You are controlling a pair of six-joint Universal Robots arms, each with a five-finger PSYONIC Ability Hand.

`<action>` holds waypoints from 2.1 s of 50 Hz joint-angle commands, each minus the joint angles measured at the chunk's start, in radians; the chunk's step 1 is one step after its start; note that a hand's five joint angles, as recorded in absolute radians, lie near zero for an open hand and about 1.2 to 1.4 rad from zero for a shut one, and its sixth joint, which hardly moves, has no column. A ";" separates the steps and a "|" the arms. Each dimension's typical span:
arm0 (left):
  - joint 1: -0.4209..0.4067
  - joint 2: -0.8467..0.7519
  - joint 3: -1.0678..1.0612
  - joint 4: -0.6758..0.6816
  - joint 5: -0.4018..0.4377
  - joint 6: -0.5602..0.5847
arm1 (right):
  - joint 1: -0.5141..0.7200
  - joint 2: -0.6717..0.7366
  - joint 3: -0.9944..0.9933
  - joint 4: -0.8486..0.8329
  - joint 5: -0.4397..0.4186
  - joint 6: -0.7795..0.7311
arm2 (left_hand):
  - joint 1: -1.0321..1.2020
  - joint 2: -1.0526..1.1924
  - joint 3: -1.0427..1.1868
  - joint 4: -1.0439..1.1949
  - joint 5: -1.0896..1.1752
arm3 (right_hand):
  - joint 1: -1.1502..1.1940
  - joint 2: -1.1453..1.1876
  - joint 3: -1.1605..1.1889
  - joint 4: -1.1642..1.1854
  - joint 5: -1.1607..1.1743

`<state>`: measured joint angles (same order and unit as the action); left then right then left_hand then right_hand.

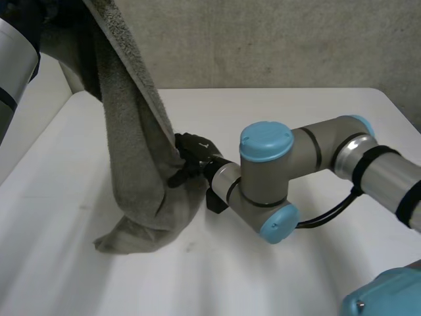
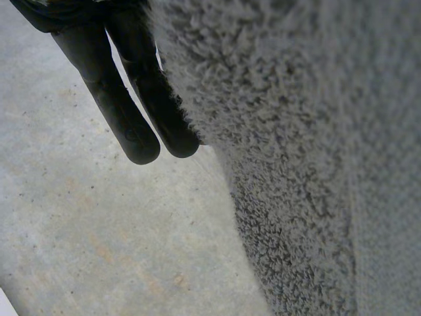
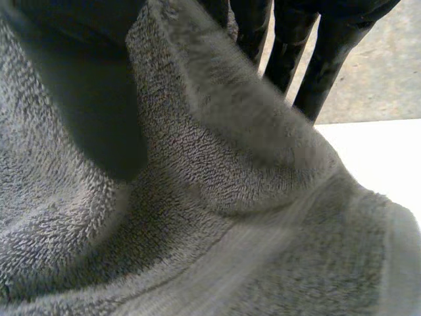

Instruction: Fold the laundry

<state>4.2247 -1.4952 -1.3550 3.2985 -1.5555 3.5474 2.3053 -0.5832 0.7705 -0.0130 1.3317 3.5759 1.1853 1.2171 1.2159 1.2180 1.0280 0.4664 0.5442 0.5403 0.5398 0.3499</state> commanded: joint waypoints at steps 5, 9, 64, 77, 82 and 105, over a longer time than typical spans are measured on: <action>0.040 -0.011 0.002 0.007 0.003 0.001 | 0.010 -0.051 -0.028 0.007 0.125 -0.011 | 0.211 0.179 0.180 0.178 0.194 | 0.930 0.852 0.856 0.856 0.872; 0.081 -0.026 0.000 0.010 0.005 0.002 | -0.070 -0.169 0.053 -0.002 0.208 -0.165 | 0.211 0.179 0.180 0.178 0.194 | 0.930 0.852 0.856 0.856 0.872; 0.138 -0.567 0.339 0.376 0.064 0.187 | -0.184 -0.386 0.027 -0.372 0.331 -1.260 | 0.211 0.179 0.180 0.178 0.194 | 0.930 0.852 0.856 0.856 0.872; 0.181 -0.478 0.160 0.489 0.025 0.044 | -0.199 -0.544 0.319 -0.536 0.221 -1.255 | 0.211 0.179 0.180 0.178 0.194 | 0.930 0.852 0.856 0.856 0.872; 0.207 -0.471 -0.026 0.431 0.075 0.048 | -0.202 -0.543 0.420 -0.392 0.144 -1.252 | 0.211 0.179 0.180 0.178 0.194 | 0.930 0.852 0.856 0.856 0.872; 0.288 -0.505 -0.450 0.385 0.187 0.208 | -0.334 -0.371 0.615 -0.114 0.018 -0.747 | 0.211 0.179 0.180 0.178 0.194 | 0.472 0.395 0.398 0.399 0.414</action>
<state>4.4945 -2.0637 -1.7755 3.6937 -1.3710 3.7370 2.0196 -0.9265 1.3707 -0.1250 1.3277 2.5608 1.1854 1.2176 1.2168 1.2184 1.0280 0.9572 1.1472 1.1540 1.1566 0.9618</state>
